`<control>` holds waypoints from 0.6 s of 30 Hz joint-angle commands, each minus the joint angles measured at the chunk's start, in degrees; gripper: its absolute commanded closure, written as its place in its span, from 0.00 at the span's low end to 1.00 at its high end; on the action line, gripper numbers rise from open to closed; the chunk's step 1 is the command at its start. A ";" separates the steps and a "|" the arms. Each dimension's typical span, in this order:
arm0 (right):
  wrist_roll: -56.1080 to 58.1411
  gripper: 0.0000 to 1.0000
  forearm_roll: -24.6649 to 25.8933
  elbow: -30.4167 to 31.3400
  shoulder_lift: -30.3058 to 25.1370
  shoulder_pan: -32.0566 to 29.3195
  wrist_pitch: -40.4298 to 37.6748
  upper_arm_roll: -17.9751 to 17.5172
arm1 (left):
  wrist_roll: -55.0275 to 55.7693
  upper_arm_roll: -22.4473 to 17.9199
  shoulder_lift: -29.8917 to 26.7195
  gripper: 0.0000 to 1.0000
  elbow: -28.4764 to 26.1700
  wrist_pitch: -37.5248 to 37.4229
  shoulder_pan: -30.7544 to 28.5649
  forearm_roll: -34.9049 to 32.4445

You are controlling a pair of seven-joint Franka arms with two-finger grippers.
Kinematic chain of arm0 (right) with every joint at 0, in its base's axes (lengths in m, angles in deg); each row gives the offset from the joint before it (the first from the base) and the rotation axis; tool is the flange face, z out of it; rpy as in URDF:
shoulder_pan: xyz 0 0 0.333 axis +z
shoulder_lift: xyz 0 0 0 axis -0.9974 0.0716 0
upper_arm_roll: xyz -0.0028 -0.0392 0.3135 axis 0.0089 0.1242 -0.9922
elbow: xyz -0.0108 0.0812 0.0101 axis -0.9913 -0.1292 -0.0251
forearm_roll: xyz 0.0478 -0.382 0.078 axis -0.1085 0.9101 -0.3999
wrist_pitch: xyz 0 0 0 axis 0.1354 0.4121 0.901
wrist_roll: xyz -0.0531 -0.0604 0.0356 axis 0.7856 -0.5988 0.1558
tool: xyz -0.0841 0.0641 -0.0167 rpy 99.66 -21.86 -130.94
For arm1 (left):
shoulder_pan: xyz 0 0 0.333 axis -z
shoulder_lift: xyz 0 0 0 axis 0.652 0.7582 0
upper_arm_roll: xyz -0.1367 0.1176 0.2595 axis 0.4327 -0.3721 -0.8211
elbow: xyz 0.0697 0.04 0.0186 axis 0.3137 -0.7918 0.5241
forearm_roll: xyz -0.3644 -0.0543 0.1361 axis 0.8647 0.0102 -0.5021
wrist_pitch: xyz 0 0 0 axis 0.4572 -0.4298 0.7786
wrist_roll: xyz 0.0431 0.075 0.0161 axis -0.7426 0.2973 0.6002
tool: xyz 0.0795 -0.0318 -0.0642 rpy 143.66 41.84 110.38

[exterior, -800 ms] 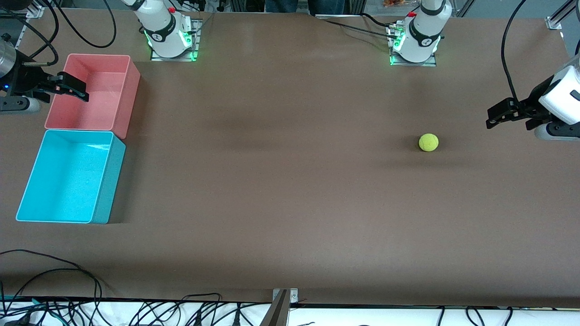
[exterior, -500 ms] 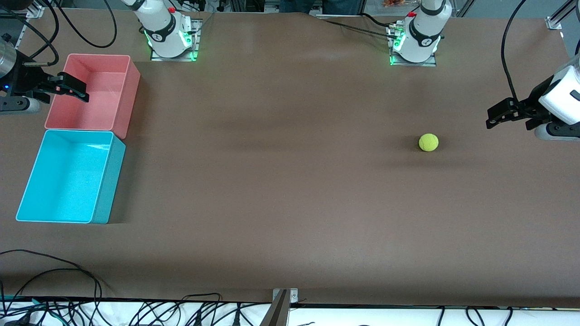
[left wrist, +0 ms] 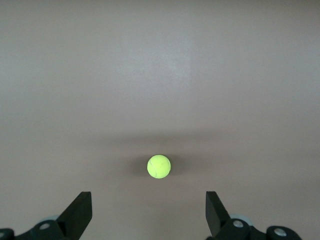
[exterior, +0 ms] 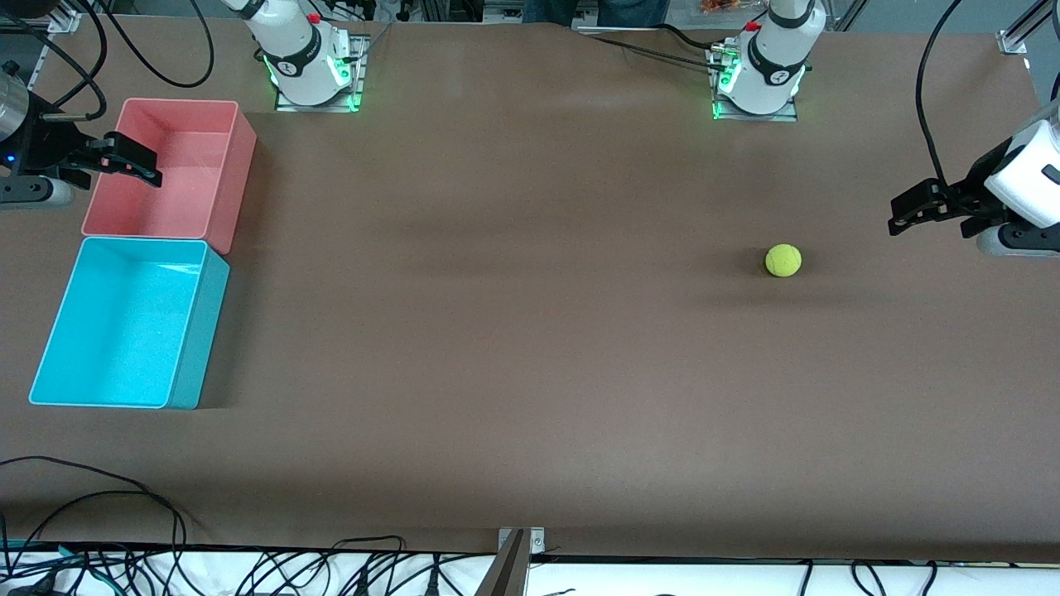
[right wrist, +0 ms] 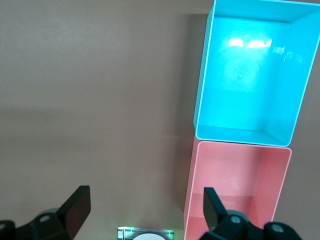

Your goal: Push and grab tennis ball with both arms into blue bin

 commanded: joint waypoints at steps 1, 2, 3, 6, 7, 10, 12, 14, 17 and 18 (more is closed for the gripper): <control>-0.36 0.00 0.29 -0.56 -0.19 0.26 -0.53 0.00 | 0.07 0.05 0.59 0.00 1.34 0.07 -0.16 0.14; -0.27 0.00 0.29 -0.56 -0.27 0.26 -0.53 0.00 | 0.07 0.05 0.59 0.00 1.34 0.07 -0.16 0.14; -0.36 0.00 0.29 -0.56 -0.27 0.26 -0.53 -0.08 | 0.07 0.14 0.59 0.00 1.34 0.07 -0.16 0.14; -0.36 0.00 0.29 -0.56 -0.19 0.26 -0.53 0.00 | 0.07 0.14 0.59 0.00 1.34 0.07 -0.16 0.32; -0.36 0.00 0.29 -0.56 -0.27 0.26 -0.53 0.00 | 0.07 0.14 0.59 0.00 1.34 0.07 -0.16 0.67; -0.36 0.00 0.29 -0.56 -0.27 0.26 -0.61 0.00 | 0.33 0.05 0.59 0.00 1.42 -0.02 -0.16 0.85; -0.36 0.00 0.20 -0.56 -0.27 0.26 -0.70 0.00 | 0.33 0.05 0.59 0.00 1.43 -0.02 -0.25 0.85; -0.36 0.00 0.20 -0.56 -0.27 0.26 -0.70 -0.08 | 0.24 0.05 0.59 0.00 1.43 -0.02 -0.07 0.85; -0.36 0.00 0.11 -0.56 -0.27 0.26 -0.79 0.00 | 0.24 0.05 0.59 0.00 1.43 -0.02 -0.16 0.76; -0.36 0.00 0.11 -0.56 -0.27 0.26 -0.79 0.00 | 0.24 0.05 0.59 0.00 1.43 -0.02 -0.16 0.76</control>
